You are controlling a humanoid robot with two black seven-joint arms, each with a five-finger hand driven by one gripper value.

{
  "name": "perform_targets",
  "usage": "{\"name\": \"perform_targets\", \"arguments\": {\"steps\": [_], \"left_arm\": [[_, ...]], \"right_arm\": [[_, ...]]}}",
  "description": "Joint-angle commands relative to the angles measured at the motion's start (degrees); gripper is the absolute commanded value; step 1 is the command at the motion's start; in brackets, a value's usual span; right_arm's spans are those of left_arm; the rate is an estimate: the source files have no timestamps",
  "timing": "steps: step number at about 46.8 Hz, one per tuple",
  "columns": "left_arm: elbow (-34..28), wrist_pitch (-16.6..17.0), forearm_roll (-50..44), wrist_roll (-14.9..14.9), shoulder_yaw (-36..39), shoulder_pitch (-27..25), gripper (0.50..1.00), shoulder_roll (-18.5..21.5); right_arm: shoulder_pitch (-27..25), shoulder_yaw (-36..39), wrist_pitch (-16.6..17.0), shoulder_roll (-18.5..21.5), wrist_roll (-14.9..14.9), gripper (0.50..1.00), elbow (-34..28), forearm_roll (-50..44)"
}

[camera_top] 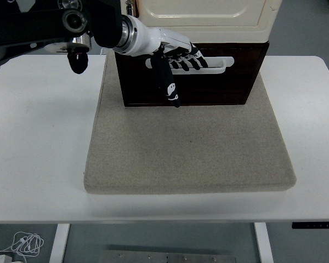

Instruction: Open the drawer under the combination cabinet

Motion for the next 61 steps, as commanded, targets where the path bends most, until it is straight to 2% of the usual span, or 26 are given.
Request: {"name": "perform_targets", "arguments": {"steps": [1, 19, 53, 61], "left_arm": [[1.82, 0.02, -0.01, 0.11, 0.05, -0.47, 1.000, -1.12], [8.16, 0.02, 1.92, 0.11, 2.07, -0.56, 1.000, -5.96], [11.32, 0.37, 1.83, 0.19, 3.12, 0.14, 1.000, -7.45], [12.02, 0.37, 1.83, 0.19, 3.12, 0.32, 1.000, -9.30]], "right_arm": [[0.00, 0.00, 0.00, 0.00, 0.00, 0.926, 0.00, 0.01], [0.00, 0.00, 0.00, 0.00, 0.00, 0.926, 0.00, 0.01], [0.00, 0.00, 0.00, 0.00, 0.00, 0.926, 0.00, 0.01], [0.00, 0.00, 0.00, 0.00, 0.00, 0.926, 0.00, 0.01]]}}
